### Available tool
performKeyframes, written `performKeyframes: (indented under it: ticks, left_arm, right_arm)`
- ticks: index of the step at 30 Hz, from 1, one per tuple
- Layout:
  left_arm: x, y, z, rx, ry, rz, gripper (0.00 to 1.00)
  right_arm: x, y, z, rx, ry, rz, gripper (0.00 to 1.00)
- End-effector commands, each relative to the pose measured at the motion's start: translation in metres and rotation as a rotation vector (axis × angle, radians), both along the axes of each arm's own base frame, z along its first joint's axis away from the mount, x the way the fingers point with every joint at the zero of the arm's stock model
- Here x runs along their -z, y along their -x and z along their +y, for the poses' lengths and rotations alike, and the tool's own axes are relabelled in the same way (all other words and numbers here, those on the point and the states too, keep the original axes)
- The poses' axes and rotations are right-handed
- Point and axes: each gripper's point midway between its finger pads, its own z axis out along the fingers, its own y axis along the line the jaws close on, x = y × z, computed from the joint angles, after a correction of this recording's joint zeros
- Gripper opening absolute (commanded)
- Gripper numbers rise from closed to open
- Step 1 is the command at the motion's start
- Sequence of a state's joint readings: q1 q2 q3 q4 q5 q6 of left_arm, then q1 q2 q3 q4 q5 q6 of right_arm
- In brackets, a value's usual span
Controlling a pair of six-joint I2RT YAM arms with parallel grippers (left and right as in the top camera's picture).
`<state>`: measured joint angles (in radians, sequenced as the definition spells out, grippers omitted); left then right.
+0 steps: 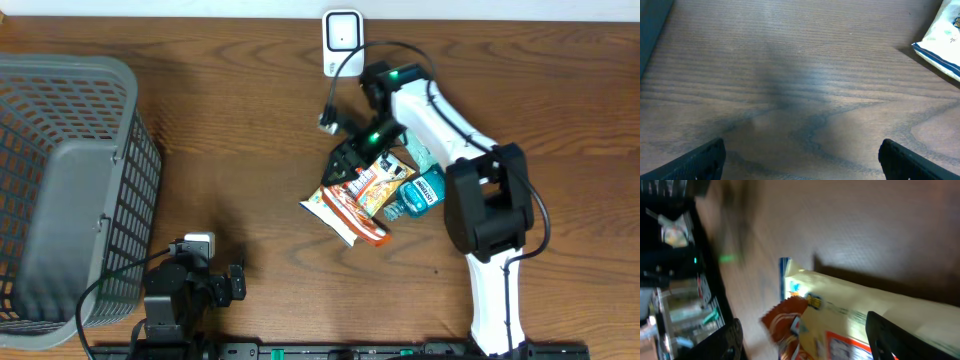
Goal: Scan the item barcode
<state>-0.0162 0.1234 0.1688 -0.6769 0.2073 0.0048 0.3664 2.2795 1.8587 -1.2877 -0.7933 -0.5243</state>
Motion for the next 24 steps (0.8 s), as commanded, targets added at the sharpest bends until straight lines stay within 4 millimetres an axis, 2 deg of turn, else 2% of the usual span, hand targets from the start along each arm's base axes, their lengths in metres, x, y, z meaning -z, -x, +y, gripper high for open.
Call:
performKeyframes:
  ticks: [1,5,7,10,14,16,17,18,21,24]
  left_arm:
    - [0.004,0.002,0.0,0.008,-0.007,0.015,0.98]
    - [0.004,0.002,0.0,0.008,-0.007,0.014,0.98]
    - [0.004,0.002,0.0,0.008,-0.007,0.015,0.98]
    - [0.004,0.002,0.0,0.008,-0.007,0.015,0.98]
    - [0.004,0.002,0.0,0.008,-0.007,0.015,0.98]
    - [0.004,0.002,0.0,0.008,-0.007,0.014,0.98]
    - [0.004,0.002,0.0,0.008,-0.007,0.014,0.98]
    - [0.004,0.002,0.0,0.008,-0.007,0.015,0.98]
    - [0.004,0.002,0.0,0.008,-0.007,0.015,0.98]
    - [0.004,0.002,0.0,0.008,-0.007,0.015,0.98]
  right_arm:
    - [-0.024,-0.022,-0.01,0.113,-0.013,0.005,0.78]
    - [-0.046,-0.033,-0.025,0.166,-0.007,0.018,0.87]
    - [-0.057,-0.031,-0.034,0.167,0.01,0.03,0.91]
    - [-0.071,-0.021,-0.047,0.146,0.042,0.03,0.91]
    - [-0.095,-0.01,-0.052,0.14,0.037,0.015,0.92]
    - [-0.113,0.0,-0.055,0.139,0.036,-0.003,0.93]
    - [-0.133,0.01,-0.059,0.137,0.034,-0.03,0.94]
    - [-0.144,0.016,-0.061,0.131,0.032,-0.053,0.95]
    - [-0.174,0.029,-0.069,0.151,0.059,-0.143,0.99]
    - [-0.197,0.043,-0.079,0.196,0.129,-0.229,0.99]
